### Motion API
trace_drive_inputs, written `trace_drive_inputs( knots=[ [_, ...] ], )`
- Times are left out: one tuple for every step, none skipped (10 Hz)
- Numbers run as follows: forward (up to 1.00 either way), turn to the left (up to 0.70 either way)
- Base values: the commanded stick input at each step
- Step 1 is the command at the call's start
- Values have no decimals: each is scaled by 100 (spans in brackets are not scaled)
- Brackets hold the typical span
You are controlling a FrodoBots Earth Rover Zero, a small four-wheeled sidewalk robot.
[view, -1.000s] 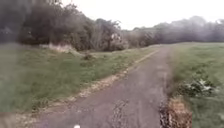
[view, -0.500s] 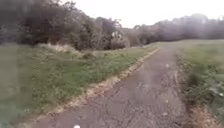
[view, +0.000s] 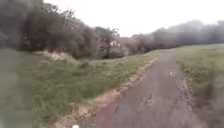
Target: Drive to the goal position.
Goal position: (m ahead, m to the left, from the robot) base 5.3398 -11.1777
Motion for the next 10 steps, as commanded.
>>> trace_drive_inputs(
  knots=[
    [70,-10],
    [70,-7],
    [70,-3],
    [70,0],
    [70,0],
    [0,-70],
    [0,-70],
    [0,-68],
    [0,-36],
    [0,-4]
  ],
)
